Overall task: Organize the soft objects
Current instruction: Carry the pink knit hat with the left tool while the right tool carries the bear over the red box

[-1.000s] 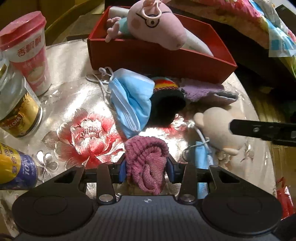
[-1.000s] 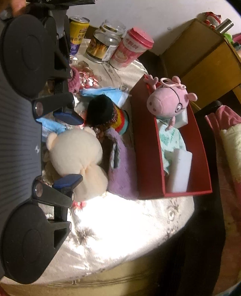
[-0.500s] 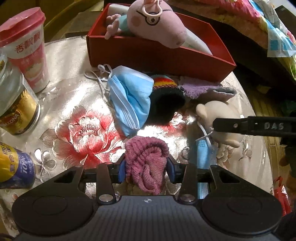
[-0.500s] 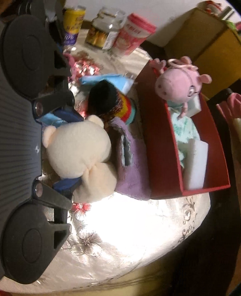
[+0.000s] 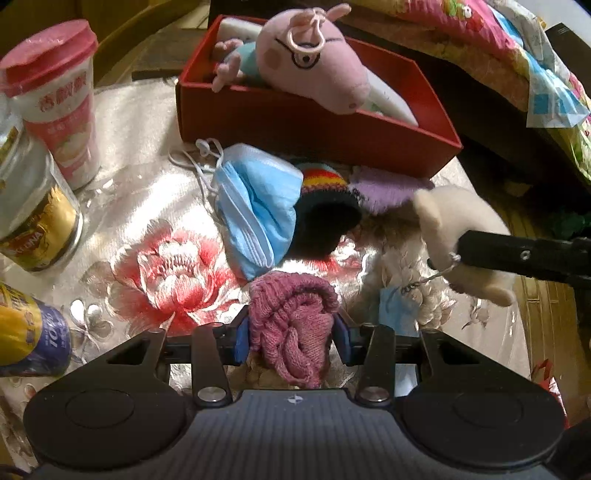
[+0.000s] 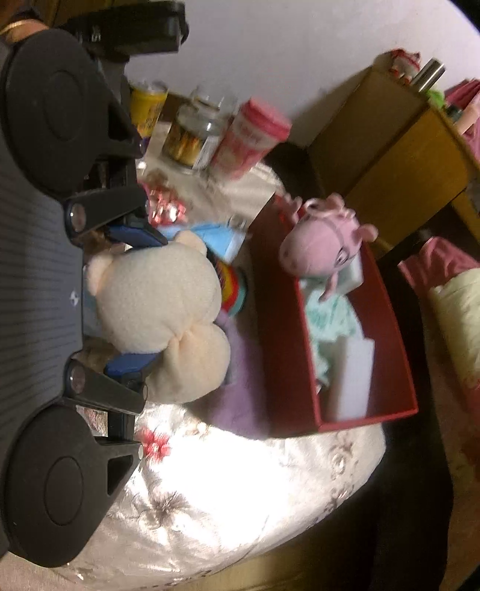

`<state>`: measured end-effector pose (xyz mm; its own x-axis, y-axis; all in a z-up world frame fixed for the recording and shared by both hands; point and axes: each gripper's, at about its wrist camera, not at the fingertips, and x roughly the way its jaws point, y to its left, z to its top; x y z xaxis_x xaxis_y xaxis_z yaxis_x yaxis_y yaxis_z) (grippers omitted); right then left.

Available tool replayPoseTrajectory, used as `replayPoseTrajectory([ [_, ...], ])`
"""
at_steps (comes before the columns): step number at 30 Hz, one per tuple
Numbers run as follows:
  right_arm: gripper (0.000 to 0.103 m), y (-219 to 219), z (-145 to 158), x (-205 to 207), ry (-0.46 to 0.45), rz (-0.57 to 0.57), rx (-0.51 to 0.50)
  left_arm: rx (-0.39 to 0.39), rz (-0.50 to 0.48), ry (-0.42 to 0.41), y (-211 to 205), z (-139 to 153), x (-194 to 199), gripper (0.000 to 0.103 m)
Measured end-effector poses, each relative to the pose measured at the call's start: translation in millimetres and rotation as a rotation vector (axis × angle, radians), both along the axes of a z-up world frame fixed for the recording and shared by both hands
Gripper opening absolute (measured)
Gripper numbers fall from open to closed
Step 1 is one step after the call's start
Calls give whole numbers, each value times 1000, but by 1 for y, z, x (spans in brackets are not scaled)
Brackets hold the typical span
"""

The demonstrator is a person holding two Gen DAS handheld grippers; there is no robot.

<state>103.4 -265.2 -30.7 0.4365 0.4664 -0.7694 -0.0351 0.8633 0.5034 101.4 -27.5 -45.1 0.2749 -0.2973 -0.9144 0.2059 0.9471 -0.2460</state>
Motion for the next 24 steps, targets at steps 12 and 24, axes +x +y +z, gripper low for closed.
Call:
replayPoseTrajectory([
  [12,34,0,25,-3,-76,-2,24,-7,29,-66,8,24,4,45],
  [24,34,9,51,-8,-162,8,41,43,11,-187,-1,51,0,45],
])
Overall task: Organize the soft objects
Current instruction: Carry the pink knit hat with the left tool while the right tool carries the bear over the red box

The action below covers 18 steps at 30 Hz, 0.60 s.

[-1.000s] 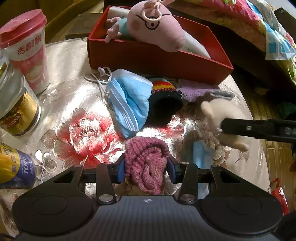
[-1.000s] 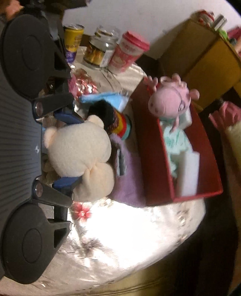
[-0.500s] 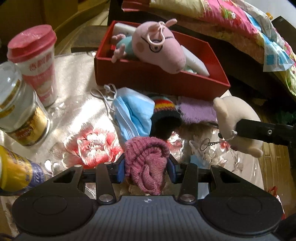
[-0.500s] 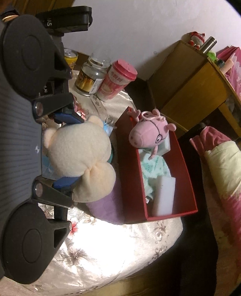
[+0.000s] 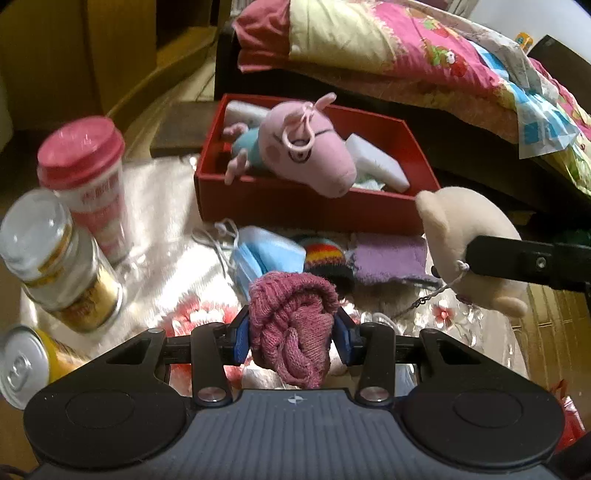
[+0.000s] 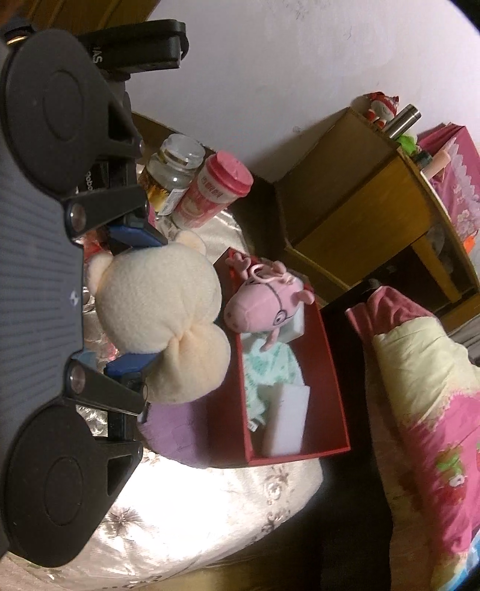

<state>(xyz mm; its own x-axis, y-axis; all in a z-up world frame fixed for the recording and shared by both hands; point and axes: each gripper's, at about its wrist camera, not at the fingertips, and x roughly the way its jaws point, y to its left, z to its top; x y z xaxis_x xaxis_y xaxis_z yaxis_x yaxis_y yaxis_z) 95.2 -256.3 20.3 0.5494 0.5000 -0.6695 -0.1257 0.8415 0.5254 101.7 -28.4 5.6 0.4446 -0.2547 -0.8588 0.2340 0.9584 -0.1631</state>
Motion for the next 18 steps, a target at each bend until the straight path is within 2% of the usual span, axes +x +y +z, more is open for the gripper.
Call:
replayPoseTrajectory([
  [18,34,8,23,2,-110,-22,-7,53,-16,-119,-4,26,4,44],
])
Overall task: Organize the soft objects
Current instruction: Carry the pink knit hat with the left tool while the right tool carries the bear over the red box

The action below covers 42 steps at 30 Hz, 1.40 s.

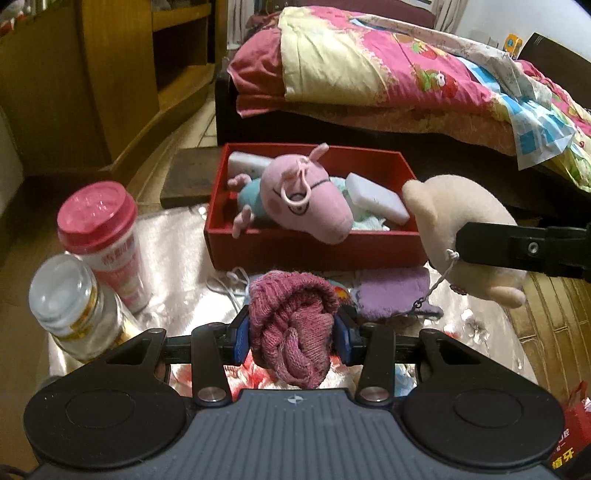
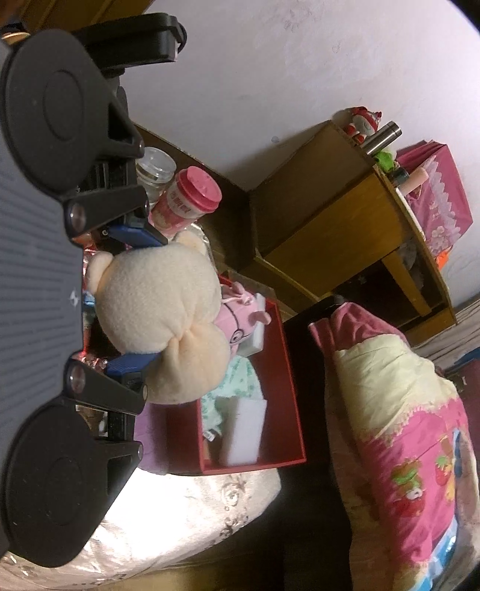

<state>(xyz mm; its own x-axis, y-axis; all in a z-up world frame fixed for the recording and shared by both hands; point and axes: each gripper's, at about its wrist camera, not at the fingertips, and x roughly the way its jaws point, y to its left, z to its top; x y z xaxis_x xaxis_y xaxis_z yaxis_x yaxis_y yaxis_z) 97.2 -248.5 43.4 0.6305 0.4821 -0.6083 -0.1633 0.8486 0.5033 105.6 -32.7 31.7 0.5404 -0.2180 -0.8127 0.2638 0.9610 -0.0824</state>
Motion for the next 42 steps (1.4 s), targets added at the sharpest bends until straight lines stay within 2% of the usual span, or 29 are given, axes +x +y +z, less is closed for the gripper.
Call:
replayPoseTrajectory([
  [8,34,2,13,5,-46,-11,-2,4,-1,-27,-2,7,11,44],
  [19,34,-4,18,24,-60,-42,-18,38,-10,-52,-11,10,34,44],
  [42,34,-14,0,106,-43,-101,-119,102,30,-60,-38,7,130,44],
])
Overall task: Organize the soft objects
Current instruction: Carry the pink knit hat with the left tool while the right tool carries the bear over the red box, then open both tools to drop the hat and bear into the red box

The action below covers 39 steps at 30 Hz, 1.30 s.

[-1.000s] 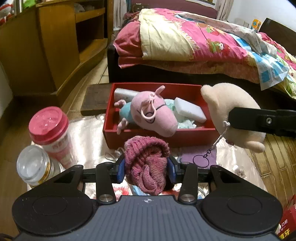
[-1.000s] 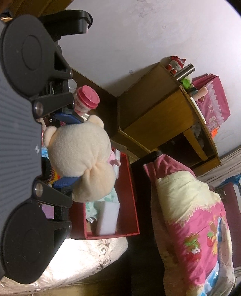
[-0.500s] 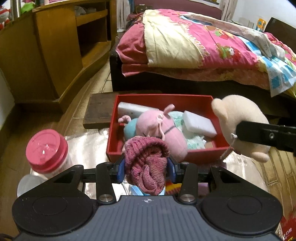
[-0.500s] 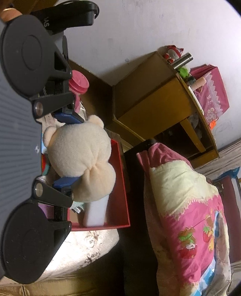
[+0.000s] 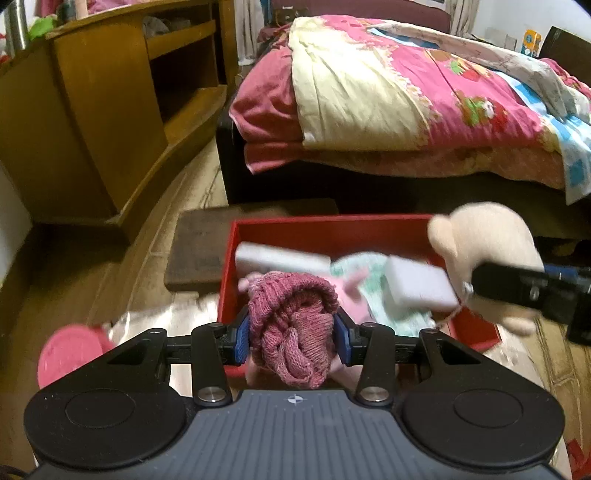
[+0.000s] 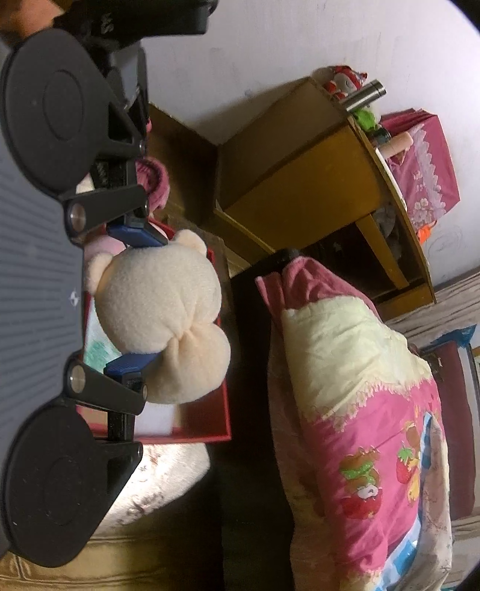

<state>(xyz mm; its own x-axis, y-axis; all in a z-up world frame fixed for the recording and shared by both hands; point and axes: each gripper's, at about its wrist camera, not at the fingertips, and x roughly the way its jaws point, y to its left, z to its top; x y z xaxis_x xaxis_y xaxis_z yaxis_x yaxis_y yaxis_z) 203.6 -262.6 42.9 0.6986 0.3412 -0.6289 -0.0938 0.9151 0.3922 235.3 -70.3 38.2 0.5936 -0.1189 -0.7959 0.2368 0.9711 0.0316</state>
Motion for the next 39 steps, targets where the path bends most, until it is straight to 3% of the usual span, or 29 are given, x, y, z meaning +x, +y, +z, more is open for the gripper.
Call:
replayPoseTrajectory([
  [13,35,-21,-50,56,60,-66,8,32,-29,25,-39,-18,84,49],
  [15,35,-24,-60,64,80,-70,10,57,-42,29,-48,-27,90,53],
  [19,40,-30,-71,70,86,-92,5,64,-70,41,-57,-38,93,78],
  [21,40,-31,-73,73,99,-85,-1,66,-79,36,-61,-38,93,82],
  [26,41,-33,-72,68,117,-102,-39,110,-76,49,-63,-39,75,82],
  [32,41,-26,-52,47,104,-86,-53,44,0,93,-37,-33,32,84],
  [37,41,-9,-31,18,94,-25,-80,65,28,46,-25,-21,-22,85],
  [39,41,-3,-24,2,89,-3,-86,10,44,76,-14,-19,-42,85],
])
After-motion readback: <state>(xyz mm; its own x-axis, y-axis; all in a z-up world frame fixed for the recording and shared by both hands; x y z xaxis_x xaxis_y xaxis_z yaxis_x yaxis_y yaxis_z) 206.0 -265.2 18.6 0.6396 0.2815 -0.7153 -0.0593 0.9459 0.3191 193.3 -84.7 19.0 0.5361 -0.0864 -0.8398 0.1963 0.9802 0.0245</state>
